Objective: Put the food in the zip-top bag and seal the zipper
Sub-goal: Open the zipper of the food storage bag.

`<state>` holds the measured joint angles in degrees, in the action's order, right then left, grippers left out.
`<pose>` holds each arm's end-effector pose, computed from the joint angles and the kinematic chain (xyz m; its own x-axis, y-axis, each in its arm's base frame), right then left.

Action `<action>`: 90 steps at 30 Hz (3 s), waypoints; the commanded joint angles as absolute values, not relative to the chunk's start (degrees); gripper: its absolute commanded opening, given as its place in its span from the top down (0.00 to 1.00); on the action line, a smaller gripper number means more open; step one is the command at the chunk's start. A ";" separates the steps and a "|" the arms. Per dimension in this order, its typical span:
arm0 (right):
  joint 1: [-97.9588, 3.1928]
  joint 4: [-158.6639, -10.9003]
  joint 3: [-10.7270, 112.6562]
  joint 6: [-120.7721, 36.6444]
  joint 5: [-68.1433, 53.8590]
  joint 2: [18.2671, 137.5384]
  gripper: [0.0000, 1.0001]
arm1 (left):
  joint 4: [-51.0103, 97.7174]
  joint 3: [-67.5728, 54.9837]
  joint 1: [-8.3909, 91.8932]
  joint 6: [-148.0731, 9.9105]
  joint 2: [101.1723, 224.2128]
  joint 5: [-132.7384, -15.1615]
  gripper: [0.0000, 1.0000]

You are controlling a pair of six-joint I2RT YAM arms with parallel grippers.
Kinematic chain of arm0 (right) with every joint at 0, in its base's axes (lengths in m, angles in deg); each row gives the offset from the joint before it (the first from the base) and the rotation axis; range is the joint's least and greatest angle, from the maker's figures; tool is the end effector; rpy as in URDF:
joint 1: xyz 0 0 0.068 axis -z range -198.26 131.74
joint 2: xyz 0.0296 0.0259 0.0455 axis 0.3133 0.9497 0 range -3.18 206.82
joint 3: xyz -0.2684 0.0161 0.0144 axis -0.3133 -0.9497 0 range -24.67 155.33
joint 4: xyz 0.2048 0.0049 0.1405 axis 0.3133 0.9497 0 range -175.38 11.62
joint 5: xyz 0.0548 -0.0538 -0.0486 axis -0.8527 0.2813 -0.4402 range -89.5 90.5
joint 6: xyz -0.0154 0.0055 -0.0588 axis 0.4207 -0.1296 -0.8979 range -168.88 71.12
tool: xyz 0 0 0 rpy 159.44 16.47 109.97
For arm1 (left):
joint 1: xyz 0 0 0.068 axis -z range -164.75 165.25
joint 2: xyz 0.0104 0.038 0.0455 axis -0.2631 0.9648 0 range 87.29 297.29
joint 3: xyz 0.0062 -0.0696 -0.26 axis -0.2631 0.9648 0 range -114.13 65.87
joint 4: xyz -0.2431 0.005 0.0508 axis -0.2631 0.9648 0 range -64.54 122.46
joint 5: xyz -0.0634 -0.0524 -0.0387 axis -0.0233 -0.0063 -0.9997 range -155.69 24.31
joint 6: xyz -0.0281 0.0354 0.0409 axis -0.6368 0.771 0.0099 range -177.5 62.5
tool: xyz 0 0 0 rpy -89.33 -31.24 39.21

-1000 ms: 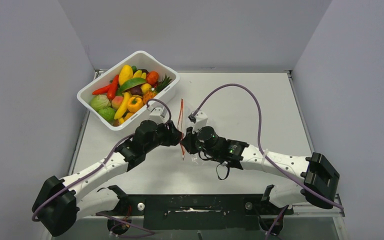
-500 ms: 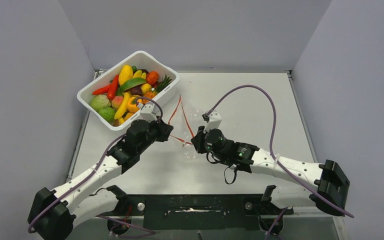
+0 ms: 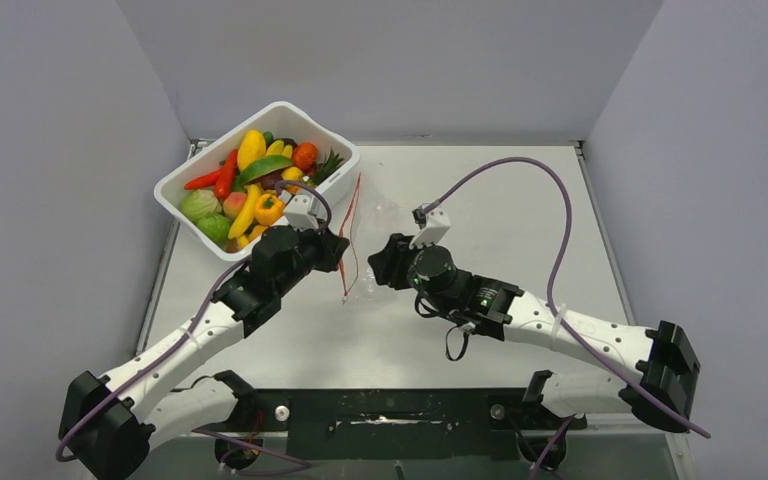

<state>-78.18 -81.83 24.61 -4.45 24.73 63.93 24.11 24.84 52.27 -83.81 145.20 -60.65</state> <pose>0.1488 0.2195 0.2975 -0.5488 0.3262 -0.7697 -0.2989 0.7833 0.5451 0.1903 -0.1384 0.2924 -0.4275 -0.2307 -0.8741 0.3823 0.8301 -0.4060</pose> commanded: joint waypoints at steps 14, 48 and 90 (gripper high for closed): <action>-76.76 -87.50 36.65 -0.76 27.79 72.34 0.53 | 21.68 21.61 52.66 -83.12 145.34 -63.00 1.00; -70.40 -71.52 50.39 -9.26 31.46 83.57 1.00 | 22.77 19.12 52.90 -80.94 143.13 -59.73 1.00; -55.17 -43.61 42.38 -18.64 27.03 57.21 1.00 | 32.56 12.86 49.42 -78.64 150.09 -63.52 0.41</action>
